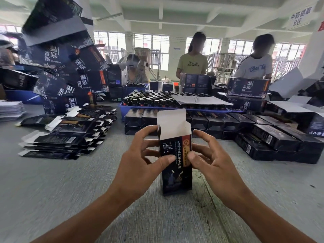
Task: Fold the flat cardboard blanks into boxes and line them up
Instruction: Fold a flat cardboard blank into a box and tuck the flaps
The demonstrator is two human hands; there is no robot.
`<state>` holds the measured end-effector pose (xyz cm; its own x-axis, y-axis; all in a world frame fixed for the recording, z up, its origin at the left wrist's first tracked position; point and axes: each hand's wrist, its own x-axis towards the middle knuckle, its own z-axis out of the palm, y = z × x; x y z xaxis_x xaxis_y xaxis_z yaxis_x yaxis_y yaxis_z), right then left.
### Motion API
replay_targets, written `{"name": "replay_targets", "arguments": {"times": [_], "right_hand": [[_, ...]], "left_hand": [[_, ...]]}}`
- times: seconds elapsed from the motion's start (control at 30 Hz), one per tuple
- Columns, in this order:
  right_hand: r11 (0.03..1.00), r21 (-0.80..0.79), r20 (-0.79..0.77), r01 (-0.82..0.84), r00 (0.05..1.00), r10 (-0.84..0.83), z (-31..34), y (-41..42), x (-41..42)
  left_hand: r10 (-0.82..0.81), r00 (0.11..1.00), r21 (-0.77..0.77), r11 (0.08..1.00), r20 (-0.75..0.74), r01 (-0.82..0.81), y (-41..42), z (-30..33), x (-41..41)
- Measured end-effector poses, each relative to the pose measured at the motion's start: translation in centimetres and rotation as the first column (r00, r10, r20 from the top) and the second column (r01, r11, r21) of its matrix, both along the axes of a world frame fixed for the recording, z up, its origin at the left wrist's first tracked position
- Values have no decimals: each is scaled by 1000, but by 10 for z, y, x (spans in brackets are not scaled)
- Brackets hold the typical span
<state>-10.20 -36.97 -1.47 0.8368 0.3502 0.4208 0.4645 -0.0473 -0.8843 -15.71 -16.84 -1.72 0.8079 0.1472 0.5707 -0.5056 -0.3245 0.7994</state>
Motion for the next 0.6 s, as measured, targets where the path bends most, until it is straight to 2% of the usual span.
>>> {"name": "replay_targets", "arguments": {"times": [0.13, 0.43, 0.6], "right_hand": [[998, -1, 34, -60, 998, 60, 4, 1, -6], [997, -18, 85, -80, 993, 81, 9, 0, -9], [995, 63, 82, -80, 994, 75, 13, 1, -13]], "left_hand": [[10, 998, 123, 992, 63, -18, -2, -1, -1], [-53, 998, 53, 997, 44, 50, -1, 1, -3], [-14, 997, 72, 997, 70, 8, -5, 5, -7]]}}
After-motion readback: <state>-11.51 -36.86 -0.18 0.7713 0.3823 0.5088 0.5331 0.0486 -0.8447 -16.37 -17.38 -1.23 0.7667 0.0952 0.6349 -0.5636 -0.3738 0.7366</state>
